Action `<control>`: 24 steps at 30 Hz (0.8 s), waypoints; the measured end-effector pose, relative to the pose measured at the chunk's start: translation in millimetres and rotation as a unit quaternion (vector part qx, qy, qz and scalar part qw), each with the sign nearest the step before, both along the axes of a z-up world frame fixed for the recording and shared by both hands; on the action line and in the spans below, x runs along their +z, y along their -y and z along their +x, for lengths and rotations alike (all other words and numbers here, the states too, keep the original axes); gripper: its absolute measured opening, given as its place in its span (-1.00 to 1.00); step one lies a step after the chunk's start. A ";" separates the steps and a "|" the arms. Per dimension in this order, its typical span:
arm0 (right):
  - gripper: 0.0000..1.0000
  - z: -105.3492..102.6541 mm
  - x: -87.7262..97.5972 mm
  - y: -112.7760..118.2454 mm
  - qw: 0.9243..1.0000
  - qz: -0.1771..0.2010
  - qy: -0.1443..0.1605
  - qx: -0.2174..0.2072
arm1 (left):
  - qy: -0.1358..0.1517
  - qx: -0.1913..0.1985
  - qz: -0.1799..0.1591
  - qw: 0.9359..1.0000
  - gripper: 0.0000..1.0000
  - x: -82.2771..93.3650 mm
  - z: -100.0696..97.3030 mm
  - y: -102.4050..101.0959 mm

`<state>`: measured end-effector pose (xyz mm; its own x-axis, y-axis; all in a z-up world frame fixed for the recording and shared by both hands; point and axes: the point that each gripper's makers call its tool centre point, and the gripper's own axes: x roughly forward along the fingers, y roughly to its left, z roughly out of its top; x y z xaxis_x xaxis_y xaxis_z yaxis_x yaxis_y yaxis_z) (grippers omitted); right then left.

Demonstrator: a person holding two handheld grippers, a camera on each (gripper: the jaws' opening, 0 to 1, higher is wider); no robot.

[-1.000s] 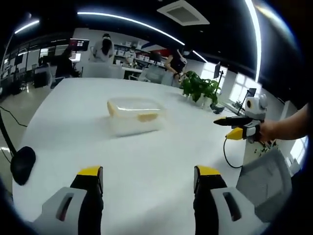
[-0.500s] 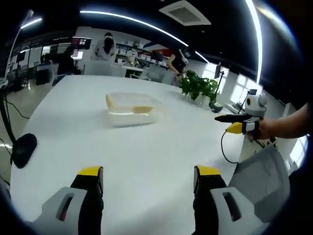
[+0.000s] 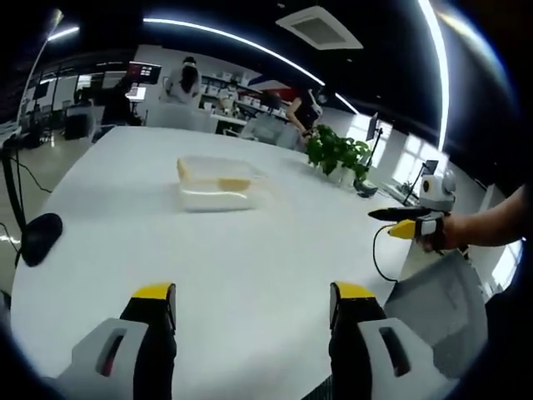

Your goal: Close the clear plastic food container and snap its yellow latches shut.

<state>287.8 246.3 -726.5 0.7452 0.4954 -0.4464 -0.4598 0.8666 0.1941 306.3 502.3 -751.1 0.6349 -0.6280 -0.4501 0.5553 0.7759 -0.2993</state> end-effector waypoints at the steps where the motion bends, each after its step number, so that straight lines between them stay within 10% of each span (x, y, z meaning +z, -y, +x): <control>1: 0.65 -1.6 -0.2 -0.7 1.000 -0.002 -0.001 0.003 | 0.000 0.000 0.000 1.000 0.48 0.5 -1.4 0.5; 24: 0.70 -33.5 -13.6 -16.8 0.998 -0.009 -0.013 0.066 | 0.001 0.011 -0.024 1.000 0.42 5.7 -35.3 19.9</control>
<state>254.4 263.1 -740.1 0.6620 0.5804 -0.4743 -0.5658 0.8019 0.1916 271.0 482.4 -745.4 0.6497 -0.6350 -0.4179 0.5396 0.7725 -0.3349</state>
